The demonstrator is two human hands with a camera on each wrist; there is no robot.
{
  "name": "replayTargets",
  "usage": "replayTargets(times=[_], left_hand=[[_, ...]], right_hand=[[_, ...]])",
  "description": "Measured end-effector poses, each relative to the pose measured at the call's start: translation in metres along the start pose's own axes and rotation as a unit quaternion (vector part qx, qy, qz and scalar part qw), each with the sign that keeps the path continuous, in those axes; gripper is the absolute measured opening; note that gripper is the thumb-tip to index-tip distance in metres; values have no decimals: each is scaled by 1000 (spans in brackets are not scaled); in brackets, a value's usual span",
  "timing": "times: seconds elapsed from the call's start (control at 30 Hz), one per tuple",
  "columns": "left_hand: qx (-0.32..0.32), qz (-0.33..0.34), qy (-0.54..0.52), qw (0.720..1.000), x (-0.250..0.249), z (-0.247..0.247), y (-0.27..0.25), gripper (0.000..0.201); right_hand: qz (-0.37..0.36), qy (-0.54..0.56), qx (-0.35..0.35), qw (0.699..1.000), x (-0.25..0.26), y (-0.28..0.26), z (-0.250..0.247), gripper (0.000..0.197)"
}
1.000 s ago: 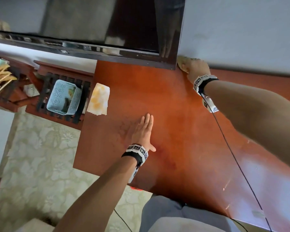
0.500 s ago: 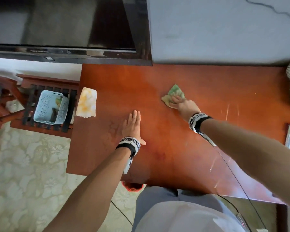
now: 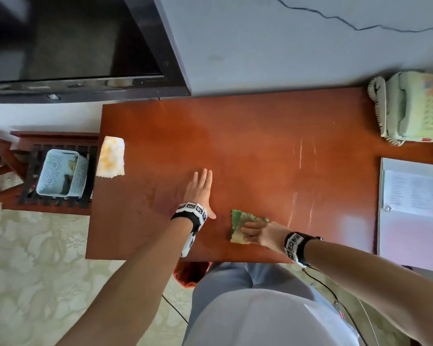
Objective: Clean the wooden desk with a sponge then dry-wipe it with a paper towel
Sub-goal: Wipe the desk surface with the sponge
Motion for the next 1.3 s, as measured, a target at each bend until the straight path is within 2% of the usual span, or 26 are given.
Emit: replayTargets(times=[0.07,0.13,0.17,0.23,0.37,0.47,0.63,0.77,0.9,0.97,1.1,1.2,1.3], left_hand=[[-4,0,-2,1000,-5,-6,5,156],[-12,-4,-3,1000,-10,-16,13,156],[-11,-6,-2,1000,-11,-19,17,156],[-6,-10,-3,1000,-12,-22,25,157],[15,-10,-8,1000,-13,-10,33,158],[11,-6,-18,1000,-14,-6,36,157],[9,6,-17,1000,-12,-2,41,157],[5,11,-6,1000,-11,0,43,157],[7,10,1,1000,-11,2,47,158],[9,10,0,1000,-11,3,47,158],[10,12,-17,1000,-10,2,47,156],[15,12,-38,999,-6,3,46,155],[12,-2,-45,999,-3,0,43,155]], right_hand=[[10,78,9,997,-7,-2,1,47],[38,113,7,993,-17,0,-10,61],[62,118,18,991,-25,1,-16,68],[125,118,-12,985,-50,4,-45,72],[245,133,-89,956,-129,14,-108,70],[325,142,-105,929,-192,21,-143,67],[437,146,-152,874,-283,25,-212,43],[474,170,-178,845,-331,34,-253,31],[501,173,-212,821,-358,38,-280,33],[506,172,-219,816,-360,40,-284,33],[490,161,-228,826,-350,39,-280,33],[462,131,-207,852,-329,37,-250,32],[422,112,-162,885,-296,31,-203,42]])
Point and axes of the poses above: each hand's wrist, its own y-axis towards the middle knuckle, its own z-axis out of the palm, x = y × z, the point moved 10 cm from there along y, towards the middle knuckle, and after that the axes turned 9 degrees about x, right-handed, at the moved point
